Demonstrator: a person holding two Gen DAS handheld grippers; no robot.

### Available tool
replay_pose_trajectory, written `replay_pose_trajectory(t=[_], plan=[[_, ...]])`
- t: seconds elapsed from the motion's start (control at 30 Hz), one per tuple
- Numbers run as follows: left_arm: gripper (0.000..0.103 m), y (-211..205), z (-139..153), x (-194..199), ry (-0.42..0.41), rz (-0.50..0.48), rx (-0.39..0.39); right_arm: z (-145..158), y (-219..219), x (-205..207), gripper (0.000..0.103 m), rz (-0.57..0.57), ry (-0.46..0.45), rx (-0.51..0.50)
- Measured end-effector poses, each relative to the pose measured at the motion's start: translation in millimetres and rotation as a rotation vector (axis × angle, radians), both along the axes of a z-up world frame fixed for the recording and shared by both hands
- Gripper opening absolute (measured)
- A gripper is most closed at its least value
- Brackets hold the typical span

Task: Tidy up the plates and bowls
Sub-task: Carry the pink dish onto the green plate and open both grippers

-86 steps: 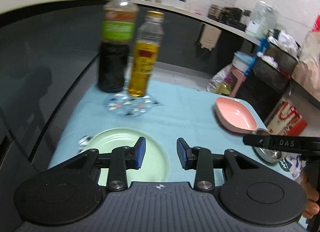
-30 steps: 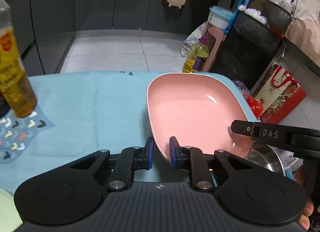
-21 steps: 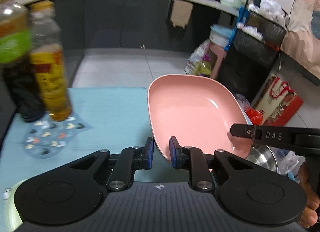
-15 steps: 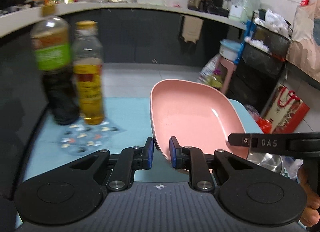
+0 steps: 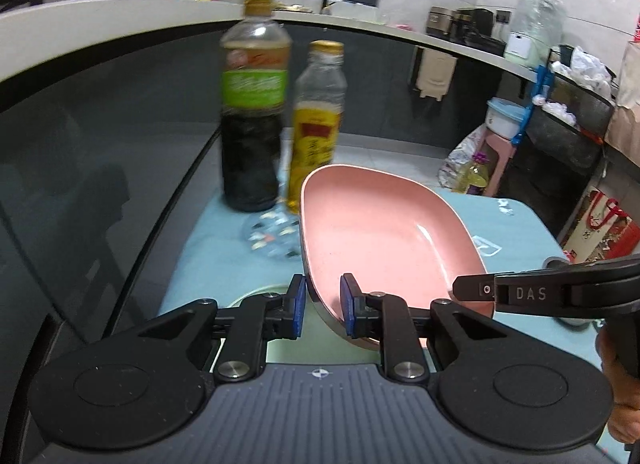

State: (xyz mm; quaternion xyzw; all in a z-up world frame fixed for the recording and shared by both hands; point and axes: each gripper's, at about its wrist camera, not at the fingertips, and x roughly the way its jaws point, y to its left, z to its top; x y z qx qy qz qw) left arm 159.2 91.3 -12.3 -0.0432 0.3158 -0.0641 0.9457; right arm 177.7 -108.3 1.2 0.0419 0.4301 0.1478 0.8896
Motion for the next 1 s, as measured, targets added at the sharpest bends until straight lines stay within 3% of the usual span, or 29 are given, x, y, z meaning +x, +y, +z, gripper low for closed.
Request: replay_pose_trajectory(t=[0.4,1.0], plan=[[0.020,39,-39,-15,0.090,0.044,-0.031,-25,53,-13,0.001,0.066,0.055,-0.095],[0.020,45,-57,-14,0.136,0.057,-0.032,-36,66,-9,0.001,0.083,0.092,-0.121]])
